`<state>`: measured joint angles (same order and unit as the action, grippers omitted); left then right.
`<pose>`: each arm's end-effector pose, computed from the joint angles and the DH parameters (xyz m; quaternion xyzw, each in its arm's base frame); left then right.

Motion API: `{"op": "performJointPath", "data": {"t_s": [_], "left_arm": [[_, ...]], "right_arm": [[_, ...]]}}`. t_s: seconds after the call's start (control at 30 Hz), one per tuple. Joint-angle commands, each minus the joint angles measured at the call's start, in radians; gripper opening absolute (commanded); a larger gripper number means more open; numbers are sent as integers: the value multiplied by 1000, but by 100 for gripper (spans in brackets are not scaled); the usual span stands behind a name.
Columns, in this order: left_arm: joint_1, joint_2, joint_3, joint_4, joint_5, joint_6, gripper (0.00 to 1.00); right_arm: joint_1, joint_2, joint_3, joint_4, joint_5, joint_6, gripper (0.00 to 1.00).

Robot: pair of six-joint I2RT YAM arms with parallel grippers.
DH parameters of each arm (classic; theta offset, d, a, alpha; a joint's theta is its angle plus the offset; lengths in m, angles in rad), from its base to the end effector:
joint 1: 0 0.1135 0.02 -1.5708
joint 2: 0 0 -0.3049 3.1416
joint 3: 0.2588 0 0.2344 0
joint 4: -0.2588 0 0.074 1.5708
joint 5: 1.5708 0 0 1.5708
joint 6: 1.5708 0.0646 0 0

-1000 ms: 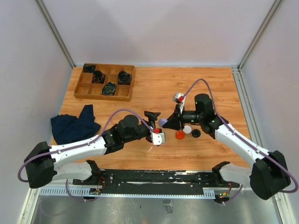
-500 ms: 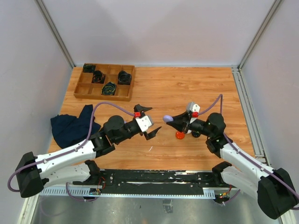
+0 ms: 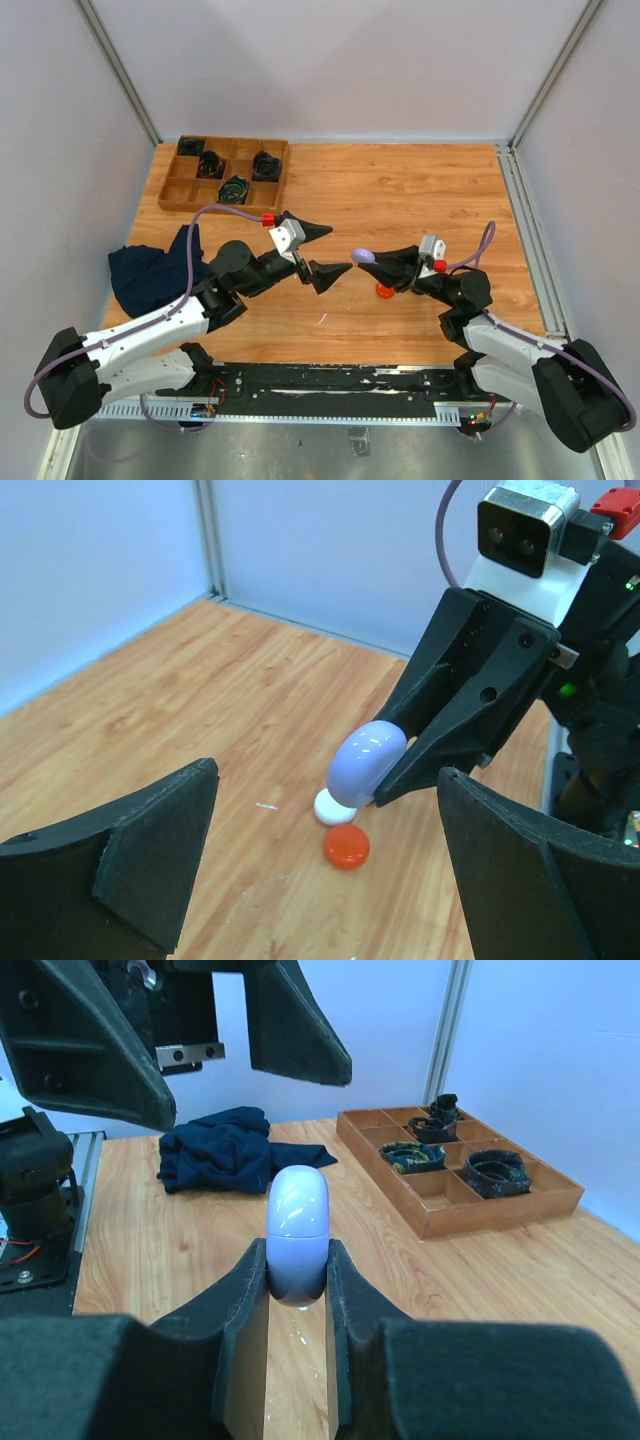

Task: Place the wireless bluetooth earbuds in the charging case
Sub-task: Pick up the charging case at the center of the board, then open the charging case.

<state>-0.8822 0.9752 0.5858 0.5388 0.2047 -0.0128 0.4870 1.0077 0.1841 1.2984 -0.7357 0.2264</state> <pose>0.1278 -0.1760 0.3558 0.3435 0.5560 -0.3863 0.6509 0.1243 0.1149 0.3016 -0.3675 0.4421 0.4537 0.6809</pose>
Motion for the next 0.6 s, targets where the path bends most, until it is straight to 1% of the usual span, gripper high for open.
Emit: {"op": "performJointPath", "data": {"t_s": [0.0, 0.1, 0.23, 0.57], "left_arm": [[12, 39, -20, 124, 99, -94, 96], [14, 62, -24, 142, 92, -98, 96], [19, 91, -24, 146, 72, -100, 96], [31, 155, -2, 172, 67, -118, 95]], "right_arm": [[15, 47, -16, 230, -32, 86, 1], [15, 49, -14, 231, -53, 104, 1], [15, 32, -27, 231, -41, 101, 1], [15, 38, -18, 230, -67, 116, 1]]}}
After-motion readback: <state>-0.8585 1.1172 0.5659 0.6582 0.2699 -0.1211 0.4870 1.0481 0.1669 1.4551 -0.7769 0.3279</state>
